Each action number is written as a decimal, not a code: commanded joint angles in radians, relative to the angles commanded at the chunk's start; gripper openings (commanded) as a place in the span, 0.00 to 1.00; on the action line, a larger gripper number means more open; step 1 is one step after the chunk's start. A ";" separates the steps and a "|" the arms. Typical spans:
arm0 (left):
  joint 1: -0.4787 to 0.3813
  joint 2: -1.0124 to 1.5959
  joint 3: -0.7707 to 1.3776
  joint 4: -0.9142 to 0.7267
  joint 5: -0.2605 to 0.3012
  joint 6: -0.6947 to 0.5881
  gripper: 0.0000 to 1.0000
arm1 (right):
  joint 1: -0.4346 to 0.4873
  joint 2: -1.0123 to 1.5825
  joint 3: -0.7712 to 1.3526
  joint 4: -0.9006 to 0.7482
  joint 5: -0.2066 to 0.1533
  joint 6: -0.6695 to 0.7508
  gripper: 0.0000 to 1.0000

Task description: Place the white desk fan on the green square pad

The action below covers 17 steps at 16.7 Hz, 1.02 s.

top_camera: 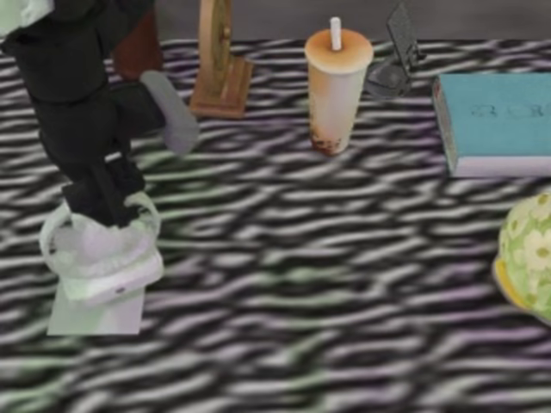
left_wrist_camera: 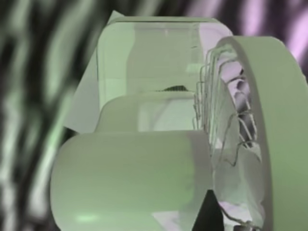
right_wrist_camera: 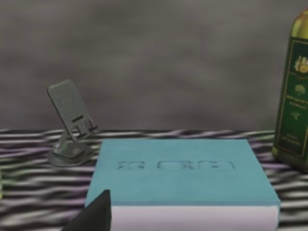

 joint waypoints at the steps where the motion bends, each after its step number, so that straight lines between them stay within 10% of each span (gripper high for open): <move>1: 0.018 -0.021 -0.024 0.006 0.000 0.101 0.00 | 0.000 0.000 0.000 0.000 0.000 0.000 1.00; 8: 0.106 -0.137 -0.140 0.044 0.003 0.550 0.00 | 0.000 0.000 0.000 0.000 0.000 0.000 1.00; 17: 0.111 -0.145 -0.166 0.065 0.003 0.588 0.00 | 0.000 0.000 0.000 0.000 0.000 0.000 1.00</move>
